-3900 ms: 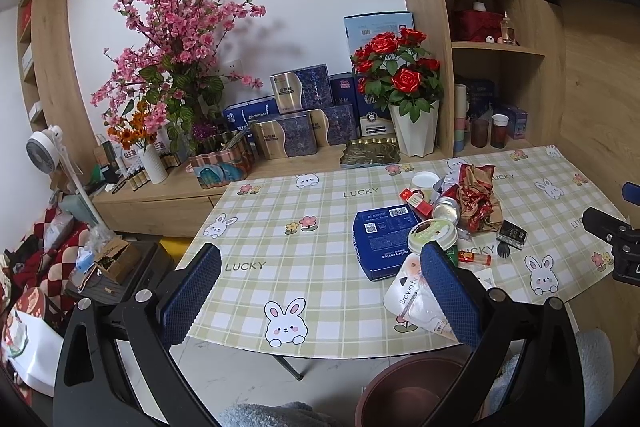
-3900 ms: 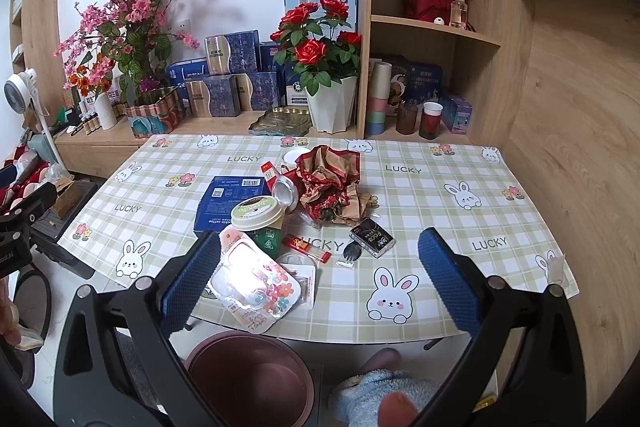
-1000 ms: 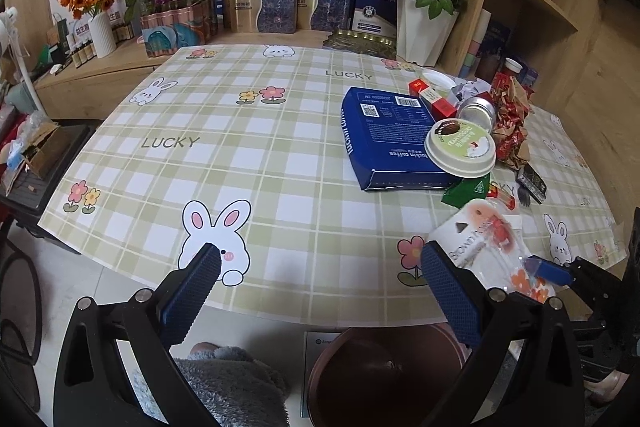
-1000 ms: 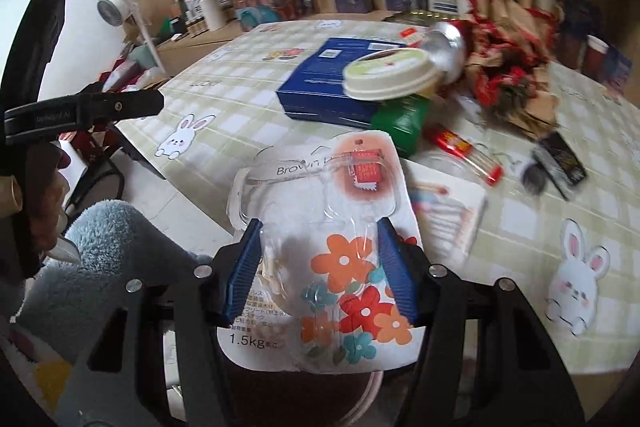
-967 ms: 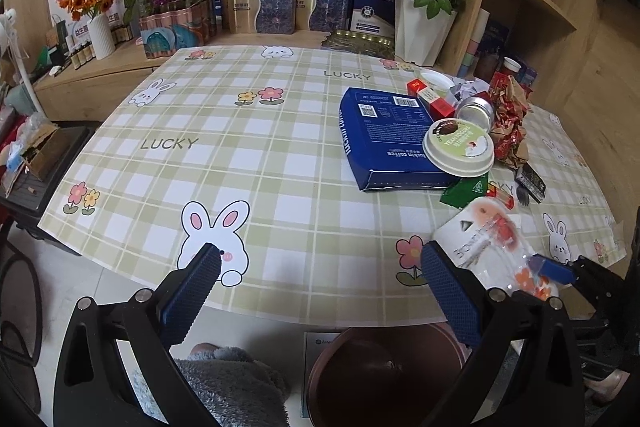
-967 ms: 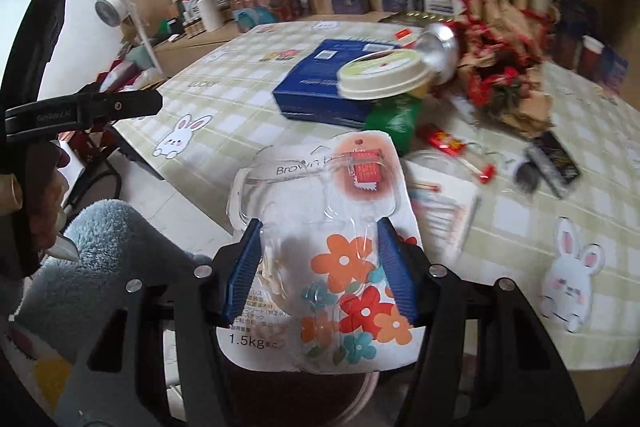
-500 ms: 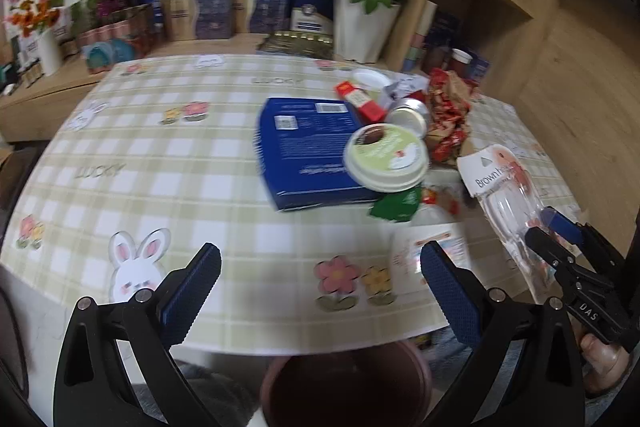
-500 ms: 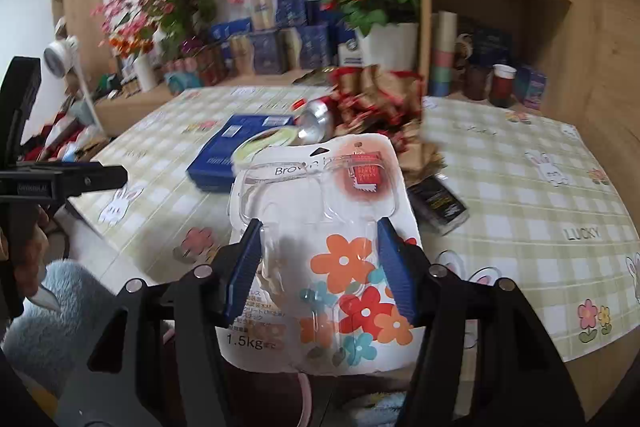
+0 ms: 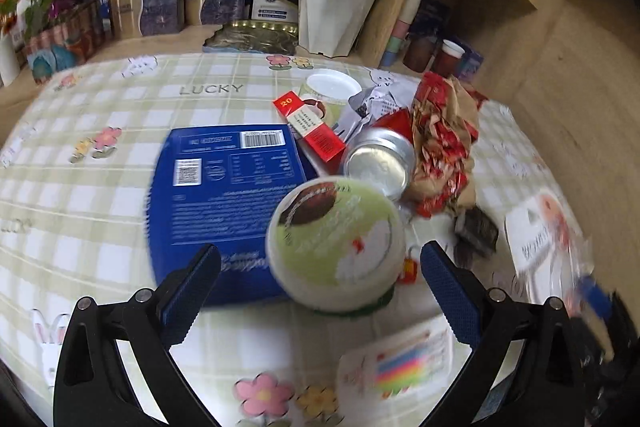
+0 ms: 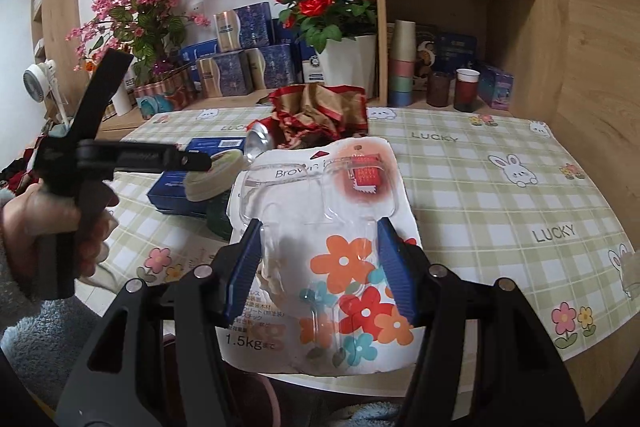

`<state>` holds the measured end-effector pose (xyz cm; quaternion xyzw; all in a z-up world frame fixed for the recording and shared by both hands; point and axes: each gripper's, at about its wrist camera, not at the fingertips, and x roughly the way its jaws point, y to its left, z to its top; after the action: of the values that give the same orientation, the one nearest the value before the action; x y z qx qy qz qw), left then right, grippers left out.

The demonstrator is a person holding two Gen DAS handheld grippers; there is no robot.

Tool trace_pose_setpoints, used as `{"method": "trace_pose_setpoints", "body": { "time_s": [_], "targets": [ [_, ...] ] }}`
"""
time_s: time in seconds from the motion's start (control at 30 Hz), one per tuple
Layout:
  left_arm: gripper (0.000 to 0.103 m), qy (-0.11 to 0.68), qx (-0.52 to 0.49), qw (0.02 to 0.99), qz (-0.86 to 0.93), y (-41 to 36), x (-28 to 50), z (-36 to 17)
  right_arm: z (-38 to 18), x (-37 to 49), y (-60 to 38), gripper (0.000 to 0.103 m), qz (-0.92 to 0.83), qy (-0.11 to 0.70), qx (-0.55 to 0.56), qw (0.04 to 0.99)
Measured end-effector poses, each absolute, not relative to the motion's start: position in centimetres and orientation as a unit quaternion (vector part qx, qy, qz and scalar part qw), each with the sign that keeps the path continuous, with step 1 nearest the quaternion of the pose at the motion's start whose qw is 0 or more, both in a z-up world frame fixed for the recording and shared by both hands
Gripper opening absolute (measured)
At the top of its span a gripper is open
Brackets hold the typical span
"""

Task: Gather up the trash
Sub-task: 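Lift the hook package with the right gripper while the left gripper grasps the yogurt cup, then carry the hook package over the brown bin and open the right gripper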

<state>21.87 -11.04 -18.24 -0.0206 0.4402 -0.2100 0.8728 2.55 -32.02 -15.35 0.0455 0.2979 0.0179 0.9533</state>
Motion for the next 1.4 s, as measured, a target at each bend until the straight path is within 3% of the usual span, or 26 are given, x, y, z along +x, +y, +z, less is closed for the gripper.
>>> {"method": "trace_pose_setpoints", "body": {
  "time_s": [0.3, 0.33, 0.37, 0.57, 1.03, 1.4],
  "targets": [
    [0.098, 0.458, -0.007, 0.870, -0.181, -12.9, 24.1, -20.3, -15.9, 2.5, -33.0, 0.059, 0.010, 0.301, 0.056, 0.952],
    [0.097, 0.457, -0.014, 0.871, -0.181, -12.8, 24.2, -20.4, -15.9, 2.5, -33.0, 0.059, 0.011, 0.302, 0.056, 0.951],
    [0.087, 0.455, -0.023, 0.871, -0.184, -12.7, 24.2, -20.4, -15.9, 2.6, -32.9, 0.059, 0.011, 0.304, 0.057, 0.951],
    [0.084, 0.436, -0.006, 0.876, -0.205, -12.9, 23.0, -18.8, -15.3, 2.3, -32.5, 0.059, 0.013, 0.302, 0.054, 0.952],
    [0.084, 0.399, -0.023, 0.892, -0.210, -4.6, 11.9, -13.2, -12.3, -1.3, -27.7, 0.059, 0.059, 0.293, 0.017, 0.954],
    [0.084, 0.359, -0.038, 0.914, -0.186, 2.1, 1.3, -9.7, -12.8, -6.3, -22.2, 0.059, 0.166, 0.348, 0.012, 0.923]
  ]
}}
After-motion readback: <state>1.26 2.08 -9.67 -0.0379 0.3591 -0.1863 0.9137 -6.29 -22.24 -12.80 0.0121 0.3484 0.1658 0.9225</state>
